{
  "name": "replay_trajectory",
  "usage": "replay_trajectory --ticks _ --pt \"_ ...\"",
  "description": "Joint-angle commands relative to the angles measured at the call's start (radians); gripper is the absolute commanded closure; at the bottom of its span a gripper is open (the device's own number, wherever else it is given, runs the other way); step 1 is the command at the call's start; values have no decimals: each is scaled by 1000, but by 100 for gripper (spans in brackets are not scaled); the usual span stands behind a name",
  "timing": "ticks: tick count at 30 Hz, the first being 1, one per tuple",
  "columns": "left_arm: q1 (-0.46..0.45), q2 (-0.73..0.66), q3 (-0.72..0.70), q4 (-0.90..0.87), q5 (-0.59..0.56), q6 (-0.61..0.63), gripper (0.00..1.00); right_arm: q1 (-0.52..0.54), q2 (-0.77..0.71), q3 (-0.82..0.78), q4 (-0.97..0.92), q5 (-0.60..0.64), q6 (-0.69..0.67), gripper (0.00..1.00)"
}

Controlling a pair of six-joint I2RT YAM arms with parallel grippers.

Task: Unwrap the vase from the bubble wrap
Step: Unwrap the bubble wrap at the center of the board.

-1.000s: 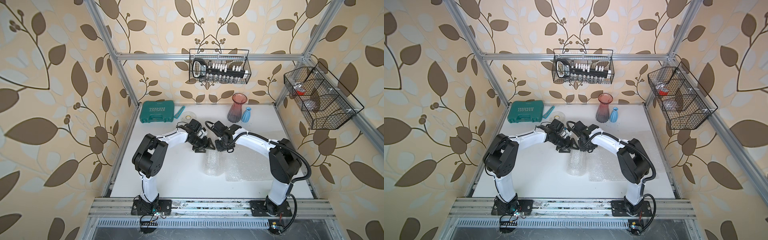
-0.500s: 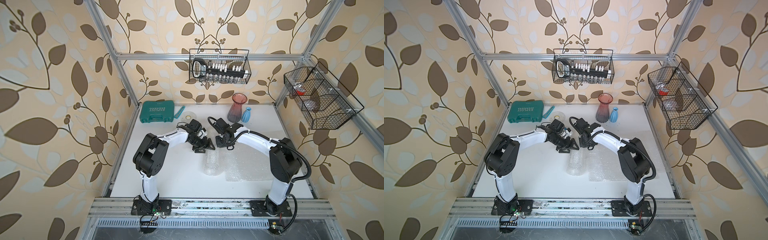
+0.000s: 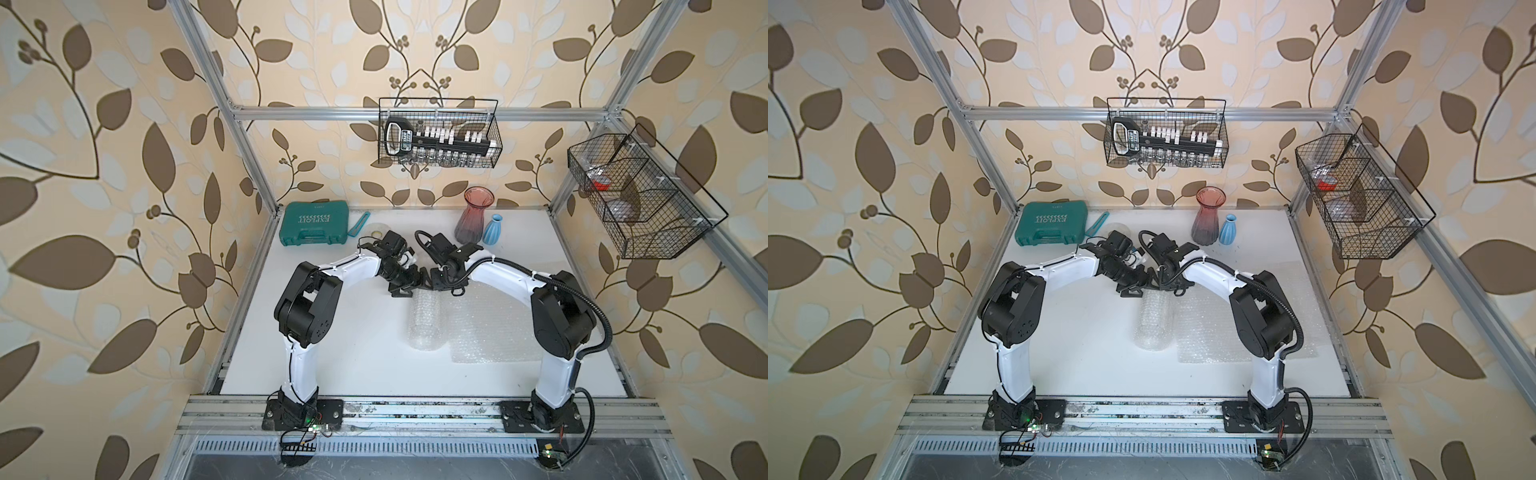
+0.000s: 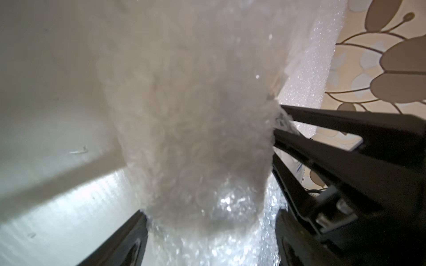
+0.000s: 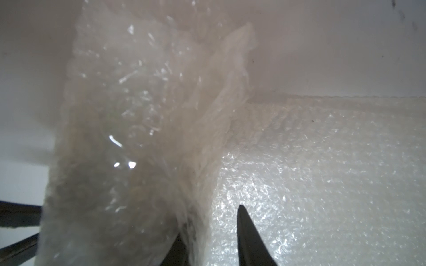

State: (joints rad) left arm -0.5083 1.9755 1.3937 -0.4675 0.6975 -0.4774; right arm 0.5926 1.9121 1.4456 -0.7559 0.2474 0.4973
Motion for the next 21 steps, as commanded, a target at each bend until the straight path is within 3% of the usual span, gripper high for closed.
replay_trajectory --ticks 1,13,21 --pt "11 27 38 16 -13 8 13 -3 22 37 6 49 8 72" --pt "11 55 15 19 -15 13 20 -9 94 93 6 100 18 69" --pt "11 43 -36 30 -27 4 24 -23 116 81 57 98 -10 84"
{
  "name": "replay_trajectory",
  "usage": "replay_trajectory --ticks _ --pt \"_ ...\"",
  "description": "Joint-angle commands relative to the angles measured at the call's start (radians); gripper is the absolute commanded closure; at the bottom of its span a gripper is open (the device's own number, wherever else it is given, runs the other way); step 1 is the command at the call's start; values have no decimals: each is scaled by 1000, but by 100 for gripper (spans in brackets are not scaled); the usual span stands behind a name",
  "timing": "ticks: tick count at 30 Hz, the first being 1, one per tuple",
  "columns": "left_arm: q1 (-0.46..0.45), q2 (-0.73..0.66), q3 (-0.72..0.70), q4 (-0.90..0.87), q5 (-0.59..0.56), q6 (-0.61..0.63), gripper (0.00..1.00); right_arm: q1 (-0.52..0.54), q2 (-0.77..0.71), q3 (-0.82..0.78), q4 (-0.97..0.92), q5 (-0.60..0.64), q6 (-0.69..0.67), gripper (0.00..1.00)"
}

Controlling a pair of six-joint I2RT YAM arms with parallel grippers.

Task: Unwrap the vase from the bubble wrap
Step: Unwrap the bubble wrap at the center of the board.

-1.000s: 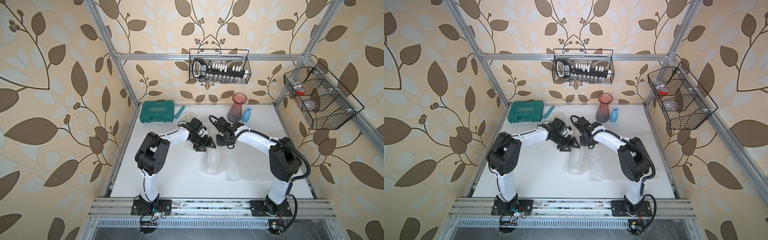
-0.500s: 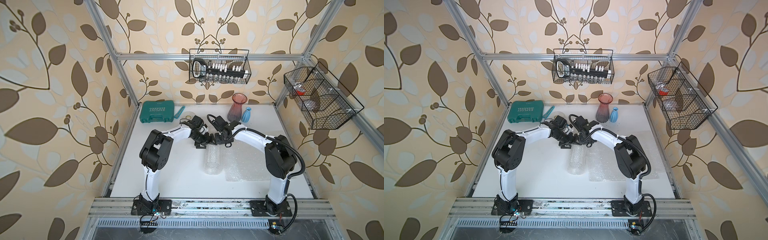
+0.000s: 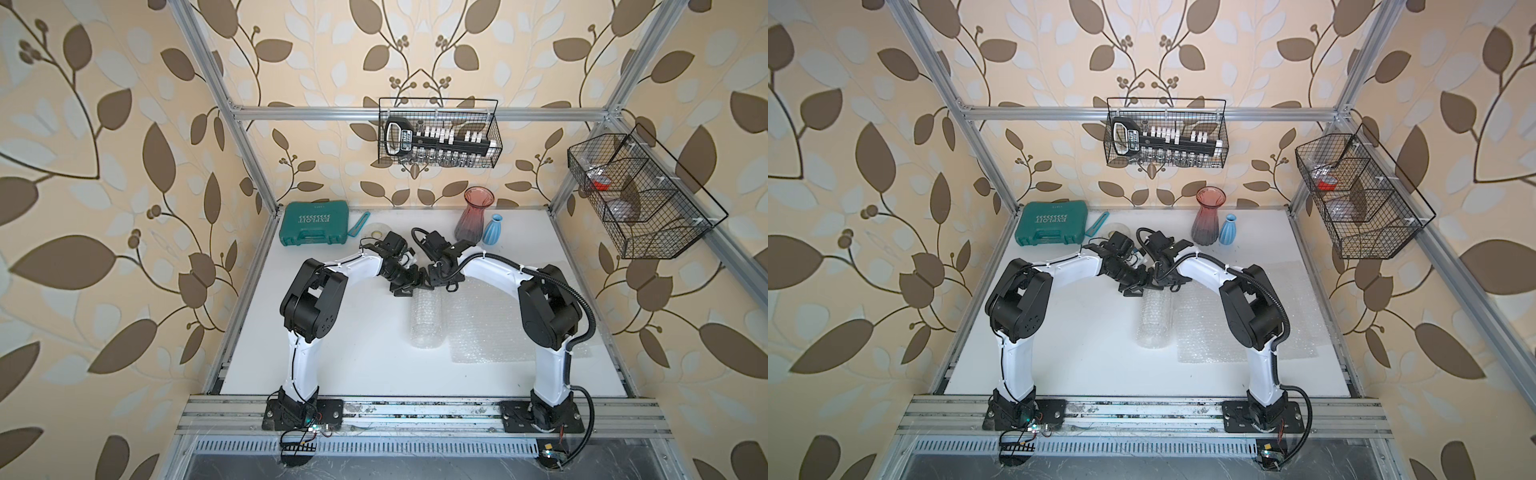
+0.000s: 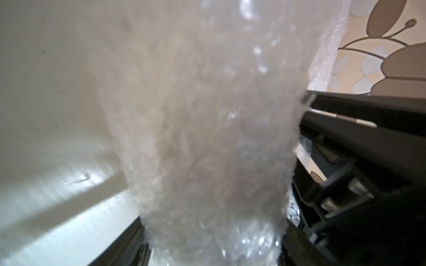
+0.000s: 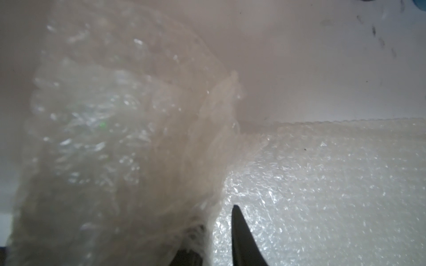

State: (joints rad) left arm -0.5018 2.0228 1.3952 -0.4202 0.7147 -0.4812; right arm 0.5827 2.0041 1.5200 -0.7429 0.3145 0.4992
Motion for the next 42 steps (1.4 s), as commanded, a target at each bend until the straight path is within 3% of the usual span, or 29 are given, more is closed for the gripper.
replay_trajectory --ticks 1,9,20,31,42 --pt "5 -5 -42 -16 -47 7 24 -14 22 1 56 23 -16 87" --pt "5 -13 -92 -4 -68 3 29 -80 -59 -152 275 -216 -10 100" --pt "7 -38 -177 32 -104 -21 31 -189 -137 -379 594 -569 117 100" --pt "25 -109 -243 59 -95 -30 29 -199 -199 -427 527 -630 57 100" --pt "103 -261 -310 149 18 -60 13 -198 -270 -435 478 -682 4 100"
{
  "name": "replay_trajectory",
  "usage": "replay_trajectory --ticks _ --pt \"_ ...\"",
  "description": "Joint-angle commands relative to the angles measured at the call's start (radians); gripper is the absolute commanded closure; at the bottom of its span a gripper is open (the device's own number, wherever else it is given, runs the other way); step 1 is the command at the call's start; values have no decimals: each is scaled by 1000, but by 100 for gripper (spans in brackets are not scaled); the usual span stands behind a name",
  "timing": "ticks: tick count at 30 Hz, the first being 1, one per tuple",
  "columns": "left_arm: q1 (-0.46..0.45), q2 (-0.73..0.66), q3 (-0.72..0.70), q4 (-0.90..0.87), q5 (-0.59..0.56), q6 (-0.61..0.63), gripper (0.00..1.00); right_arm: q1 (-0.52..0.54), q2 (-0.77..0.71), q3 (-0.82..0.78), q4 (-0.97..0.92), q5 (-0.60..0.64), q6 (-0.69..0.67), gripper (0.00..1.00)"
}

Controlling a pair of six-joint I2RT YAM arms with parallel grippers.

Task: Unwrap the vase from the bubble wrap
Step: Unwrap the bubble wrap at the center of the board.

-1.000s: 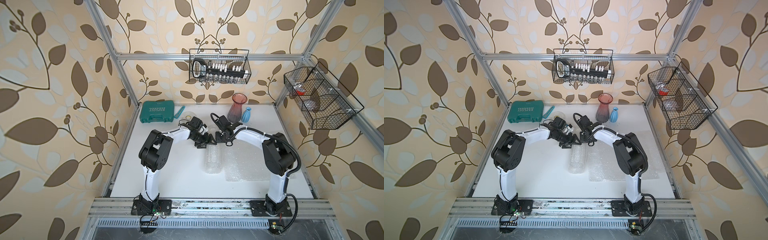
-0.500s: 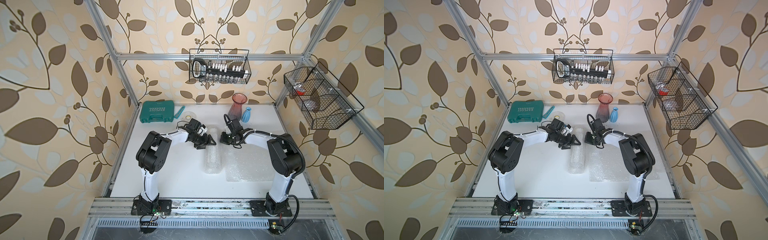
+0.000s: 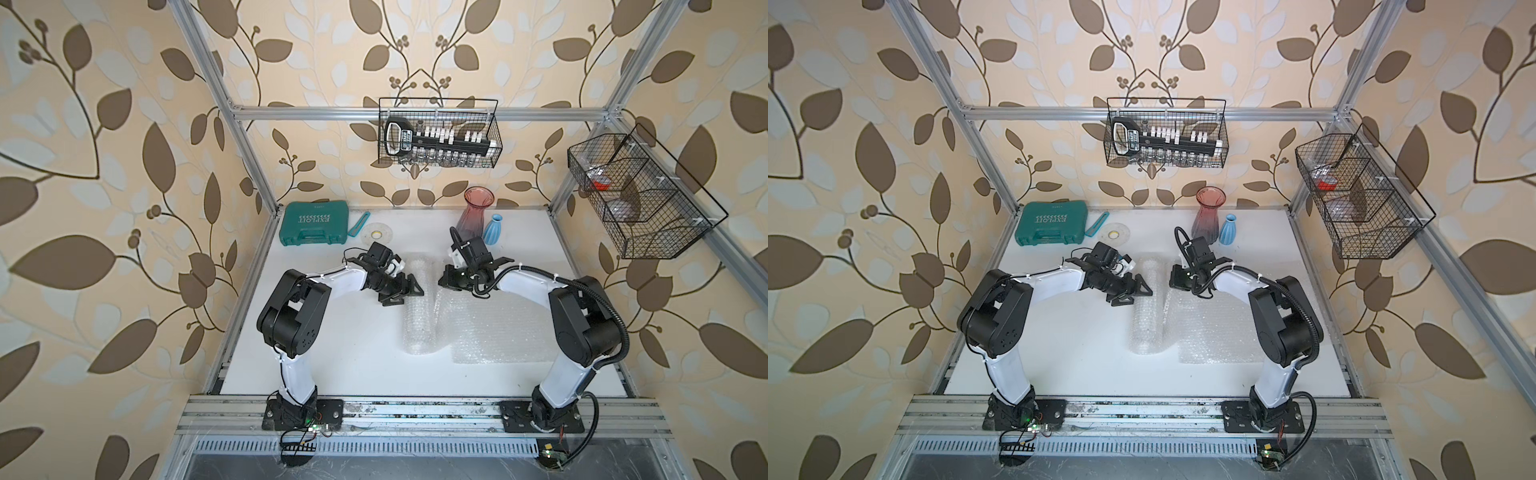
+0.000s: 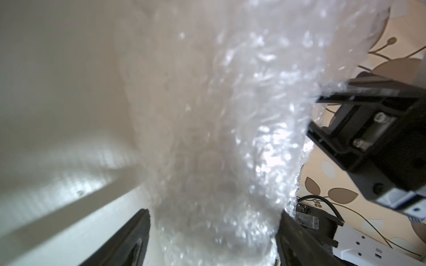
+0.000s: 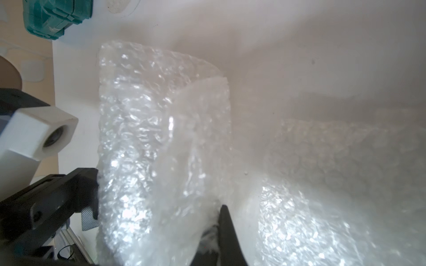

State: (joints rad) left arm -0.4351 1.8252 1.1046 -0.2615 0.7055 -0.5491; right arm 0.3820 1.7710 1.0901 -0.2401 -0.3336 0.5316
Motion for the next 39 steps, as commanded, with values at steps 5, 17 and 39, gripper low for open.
replay_trajectory --ticks 5,17,39 --pt "68 -94 -37 24 83 3 10 4 -46 37 -72 -48 -58 100" --pt "66 -107 -77 113 177 -49 11 22 -71 137 -159 -53 -94 100" --pt "58 -147 -71 39 165 -8 11 34 -152 236 -264 -22 -127 100"
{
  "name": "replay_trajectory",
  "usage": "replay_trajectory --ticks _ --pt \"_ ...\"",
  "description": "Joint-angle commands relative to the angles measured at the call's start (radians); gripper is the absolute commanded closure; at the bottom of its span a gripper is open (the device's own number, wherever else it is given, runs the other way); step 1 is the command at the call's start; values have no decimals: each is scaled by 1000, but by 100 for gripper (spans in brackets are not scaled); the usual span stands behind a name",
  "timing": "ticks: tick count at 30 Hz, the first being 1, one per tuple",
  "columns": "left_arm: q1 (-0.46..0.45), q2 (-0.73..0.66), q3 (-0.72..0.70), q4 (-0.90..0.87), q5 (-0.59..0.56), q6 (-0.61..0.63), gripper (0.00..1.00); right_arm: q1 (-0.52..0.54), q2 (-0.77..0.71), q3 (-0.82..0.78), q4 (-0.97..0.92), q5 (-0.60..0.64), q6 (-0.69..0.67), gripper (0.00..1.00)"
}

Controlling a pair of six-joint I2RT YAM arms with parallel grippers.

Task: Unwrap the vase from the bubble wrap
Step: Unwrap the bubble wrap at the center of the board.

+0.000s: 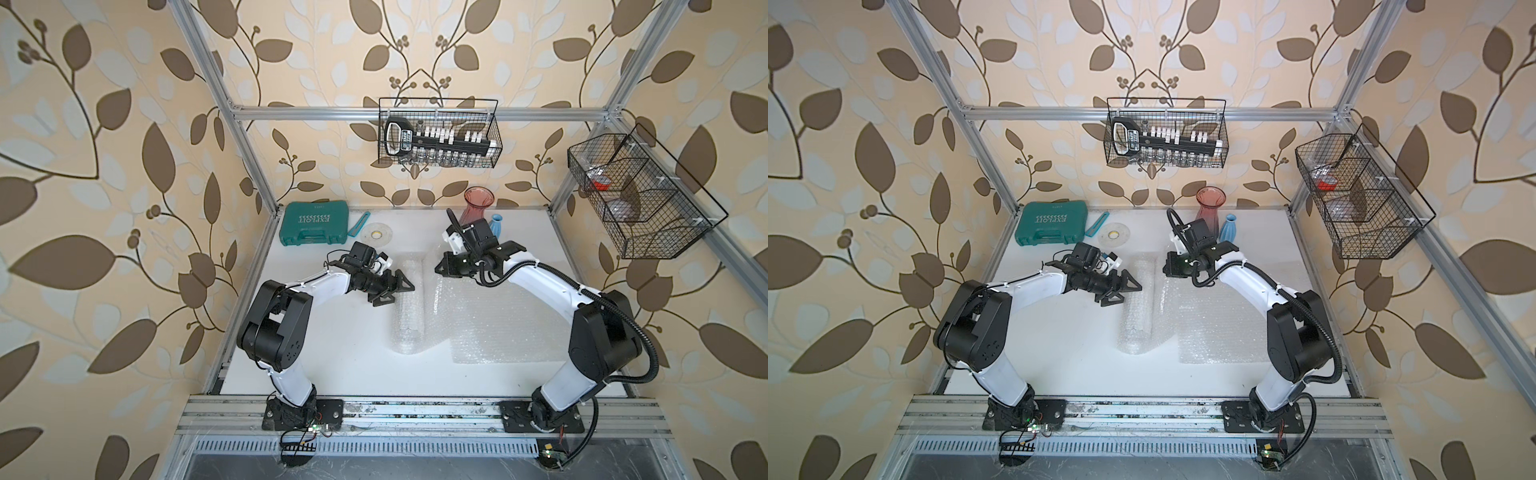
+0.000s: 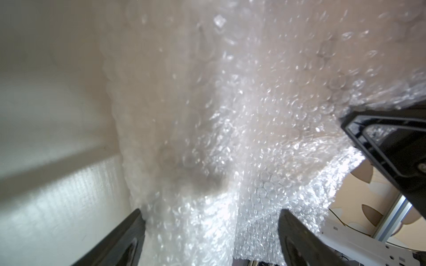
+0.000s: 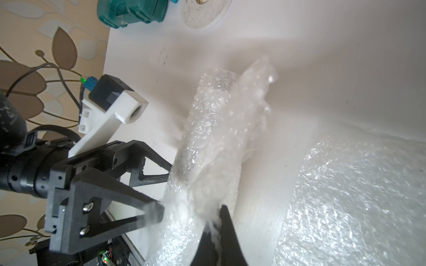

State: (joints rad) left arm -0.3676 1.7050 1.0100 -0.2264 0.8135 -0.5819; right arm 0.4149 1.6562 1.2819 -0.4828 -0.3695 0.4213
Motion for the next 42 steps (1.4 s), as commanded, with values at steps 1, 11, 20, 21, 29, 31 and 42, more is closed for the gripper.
replay_trajectory --ticks 1,11,20,21,29,31,42 --pt "-10 -23 21 16 73 19 11 2 -39 46 -23 14 -17 100" --pt "-10 -23 27 -40 7 31 10 1 -68 62 -43 26 -20 100" --pt "-11 -26 29 -44 14 38 10 1 -104 91 -70 44 -28 100" --pt "-11 -24 29 -38 30 37 10 2 -104 94 -71 44 -29 100" --pt "-15 -20 27 -72 21 34 9 4 -99 118 -85 47 -33 100" --pt "-14 -30 34 -106 -25 50 9 4 -101 123 -89 53 -35 100" --pt "-15 -70 55 -174 -123 69 8 11 -124 154 -115 86 -46 100"
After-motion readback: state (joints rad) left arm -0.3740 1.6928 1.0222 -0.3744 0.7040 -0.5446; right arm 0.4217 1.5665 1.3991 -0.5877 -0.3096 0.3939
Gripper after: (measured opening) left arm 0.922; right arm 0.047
